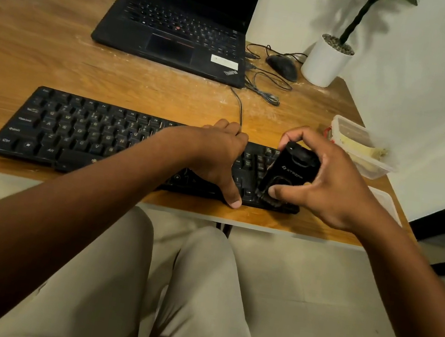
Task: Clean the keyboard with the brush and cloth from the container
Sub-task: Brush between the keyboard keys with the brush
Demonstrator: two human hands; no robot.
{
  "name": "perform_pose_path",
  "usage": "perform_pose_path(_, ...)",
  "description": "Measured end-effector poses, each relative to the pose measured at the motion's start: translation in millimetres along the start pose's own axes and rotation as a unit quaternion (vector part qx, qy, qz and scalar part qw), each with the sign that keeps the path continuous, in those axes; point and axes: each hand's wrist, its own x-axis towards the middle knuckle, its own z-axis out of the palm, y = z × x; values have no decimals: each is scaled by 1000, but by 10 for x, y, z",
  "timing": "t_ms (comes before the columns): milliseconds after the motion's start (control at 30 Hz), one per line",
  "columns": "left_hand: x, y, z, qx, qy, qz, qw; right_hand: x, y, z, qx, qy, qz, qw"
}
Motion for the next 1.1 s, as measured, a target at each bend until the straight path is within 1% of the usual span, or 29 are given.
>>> perform_pose_path(67, -9, 4, 0, -3, 1, -1, 1000, 74, 17, -35, 10, 27, 14, 999)
perform_pose_path(167, -9, 14, -9, -1, -2, -3, 1000, 311, 108, -15, 35, 94, 38, 994)
perform_pose_path(267, -4, 12, -10, -1, -5, -6, 1000, 513, 203, 115, 19, 135, 51, 989)
perform_pose_path(433, 12, 12, -3, 4, -3, -6, 1000, 415, 266, 316, -18, 153, 32, 988)
perform_pose_path(567, 29, 15, 0, 5, -5, -7, 1000, 234, 208, 331, -17, 154, 25, 988)
perform_pose_path(733, -6, 14, -11, 3, -2, -3, 1000, -43, 102, 233, 14, 116, 34, 993)
perform_pose_path(800, -14, 15, -10, -2, 0, -4, 1000, 2, 99, 165, 26, 135, 42, 990)
perform_pose_path(900, -15, 29, -21, -2, -3, -6, 1000, 240, 154, 140, 26, 209, 50, 976)
perform_pose_path(933, -18, 36, -27, -1, -4, -8, 1000, 324, 167, 165, 27, 220, 50, 974)
perform_pose_path(1000, -16, 43, -29, 1, -4, -11, 1000, 430, 205, 242, 19, 208, 41, 977)
perform_pose_path(1100, -8, 39, -19, 5, -4, -11, 1000, 338, 191, 320, -15, 163, 27, 986)
